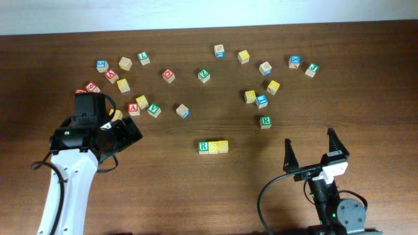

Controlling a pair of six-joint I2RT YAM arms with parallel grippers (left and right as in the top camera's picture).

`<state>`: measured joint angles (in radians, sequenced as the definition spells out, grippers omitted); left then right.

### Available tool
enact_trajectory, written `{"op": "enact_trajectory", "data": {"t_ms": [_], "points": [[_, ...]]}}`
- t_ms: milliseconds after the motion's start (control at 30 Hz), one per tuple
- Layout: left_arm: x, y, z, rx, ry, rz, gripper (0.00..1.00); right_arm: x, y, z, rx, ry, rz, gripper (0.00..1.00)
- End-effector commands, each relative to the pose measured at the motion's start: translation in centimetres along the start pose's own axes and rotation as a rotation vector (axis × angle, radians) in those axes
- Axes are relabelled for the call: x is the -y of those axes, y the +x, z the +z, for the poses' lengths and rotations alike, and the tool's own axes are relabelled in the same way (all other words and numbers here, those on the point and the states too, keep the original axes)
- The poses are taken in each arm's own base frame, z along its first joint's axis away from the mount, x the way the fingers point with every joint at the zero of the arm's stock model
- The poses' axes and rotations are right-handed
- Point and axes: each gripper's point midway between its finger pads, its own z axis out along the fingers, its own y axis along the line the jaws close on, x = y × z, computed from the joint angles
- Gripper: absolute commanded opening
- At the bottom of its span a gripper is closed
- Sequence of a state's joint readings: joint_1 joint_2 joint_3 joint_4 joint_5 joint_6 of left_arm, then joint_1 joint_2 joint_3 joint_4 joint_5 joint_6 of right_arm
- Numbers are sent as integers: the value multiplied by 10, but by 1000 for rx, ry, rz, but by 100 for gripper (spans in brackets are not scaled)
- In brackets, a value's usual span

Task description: Spell out RSS

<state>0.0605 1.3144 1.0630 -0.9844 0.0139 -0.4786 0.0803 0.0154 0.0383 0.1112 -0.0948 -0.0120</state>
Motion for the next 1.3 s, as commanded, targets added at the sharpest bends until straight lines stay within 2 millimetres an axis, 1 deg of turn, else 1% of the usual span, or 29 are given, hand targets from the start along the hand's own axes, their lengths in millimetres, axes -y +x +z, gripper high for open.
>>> {"op": "enact_trajectory", "data": {"t_ms": [0, 67, 133, 233, 433, 567, 967, 1100, 1267], "points": [[-1, -4, -6, 21, 5, -5, 99, 4, 4, 0, 19, 26, -11, 98], [-1, -4, -6, 21, 5, -5, 99, 8, 4, 0, 16, 46, -11, 98], [-1, -4, -6, 21, 5, -5, 99, 15, 10, 0, -6, 78, -11, 98], [-1, -4, -6, 21, 5, -5, 99, 21, 30, -2, -88, 109, -5, 98], [-1, -4, -6, 21, 5, -5, 99, 29, 61, -8, -217, 152, 1, 98], [-1, -4, -6, 21, 5, -5, 99, 35, 61, -9, -217, 177, 1, 98], [-1, -4, -6, 21, 5, -5, 99, 34, 61, -9, -217, 177, 19, 98], [-1, -4, -6, 21, 5, -5, 99, 33, 61, -9, -222, 165, -37, 98], [-1, -4, -6, 21, 5, -5, 99, 34, 62, -9, -223, 167, -36, 98]]}}
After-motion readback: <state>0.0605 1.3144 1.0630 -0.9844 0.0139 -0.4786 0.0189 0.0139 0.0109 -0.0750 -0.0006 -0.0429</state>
